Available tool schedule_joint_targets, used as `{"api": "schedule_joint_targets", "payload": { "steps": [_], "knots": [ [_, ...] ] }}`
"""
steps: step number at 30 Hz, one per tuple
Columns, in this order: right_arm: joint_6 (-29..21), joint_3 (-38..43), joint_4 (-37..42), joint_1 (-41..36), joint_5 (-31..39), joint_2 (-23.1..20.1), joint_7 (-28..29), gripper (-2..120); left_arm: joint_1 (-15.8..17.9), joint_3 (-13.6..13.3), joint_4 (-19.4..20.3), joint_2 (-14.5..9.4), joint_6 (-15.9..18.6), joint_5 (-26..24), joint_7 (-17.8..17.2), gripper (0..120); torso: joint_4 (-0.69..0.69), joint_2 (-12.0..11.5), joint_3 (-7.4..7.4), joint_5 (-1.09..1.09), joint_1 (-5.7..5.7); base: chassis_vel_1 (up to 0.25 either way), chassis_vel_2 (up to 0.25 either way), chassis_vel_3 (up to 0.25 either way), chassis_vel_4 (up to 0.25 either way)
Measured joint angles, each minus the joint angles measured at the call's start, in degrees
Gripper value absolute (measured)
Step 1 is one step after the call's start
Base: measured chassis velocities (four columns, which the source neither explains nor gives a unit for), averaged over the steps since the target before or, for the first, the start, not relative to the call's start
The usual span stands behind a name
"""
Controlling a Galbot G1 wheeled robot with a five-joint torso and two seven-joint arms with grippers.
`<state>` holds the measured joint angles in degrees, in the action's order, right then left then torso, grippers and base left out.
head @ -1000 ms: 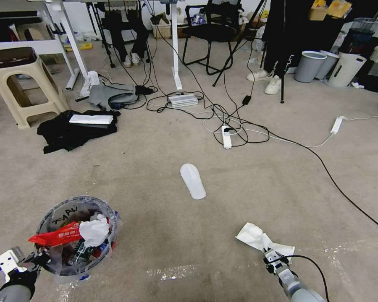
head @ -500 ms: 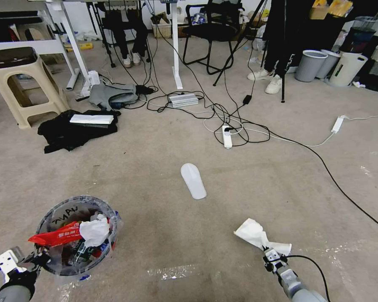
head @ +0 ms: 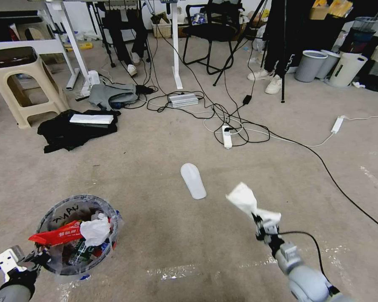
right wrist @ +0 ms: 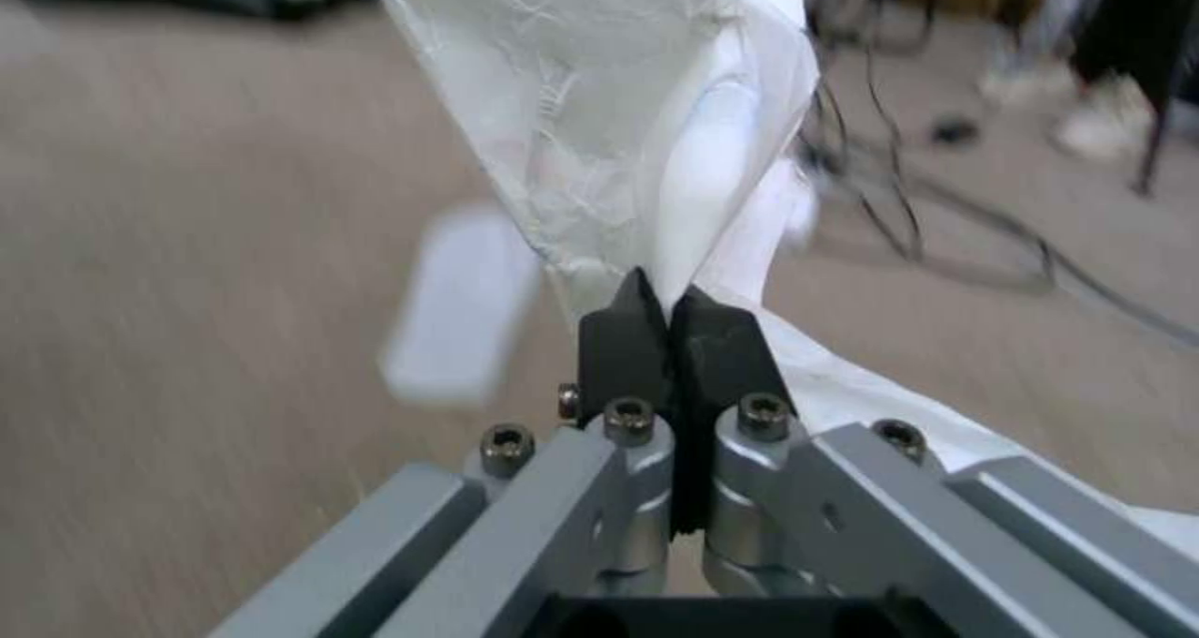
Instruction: Pick up the trash bin and place the garbage on the floor into it.
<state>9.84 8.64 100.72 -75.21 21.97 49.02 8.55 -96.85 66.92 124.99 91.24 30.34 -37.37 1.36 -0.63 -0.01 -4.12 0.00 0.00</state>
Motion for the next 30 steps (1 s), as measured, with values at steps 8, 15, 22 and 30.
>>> {"api": "schedule_joint_targets", "payload": {
  "steps": [8,15,22,30],
  "knots": [
    [6.1,-4.6,6.9,10.4,8.2,0.6,-4.6,0,-0.1,-0.7,0.8,0.2,0.4,0.2,0.0,1,0.00,0.0,0.00,0.00,0.00,0.000,0.000,0.000,0.000],
    [7.1,-10.9,9.8,21.2,14.0,2.1,-6.8,0,-0.2,-1.0,1.5,0.1,0.9,0.2,-0.1,1,-0.01,0.0,0.00,-0.01,0.00,0.000,0.000,0.000,0.000],
    [7.0,-20.8,12.5,34.0,23.7,3.9,-11.9,0,0.7,-2.9,1.5,-0.7,2.2,0.3,-0.7,1,-0.01,0.0,0.00,-0.01,0.00,0.000,0.000,0.000,0.000],
    [10.7,-33.3,7.8,44.2,25.1,9.8,-15.3,0,1.1,-4.3,1.2,-1.0,3.2,0.1,-1.2,1,0.02,0.0,-0.01,-0.01,0.01,0.000,0.000,0.000,0.000]
  ]
}}
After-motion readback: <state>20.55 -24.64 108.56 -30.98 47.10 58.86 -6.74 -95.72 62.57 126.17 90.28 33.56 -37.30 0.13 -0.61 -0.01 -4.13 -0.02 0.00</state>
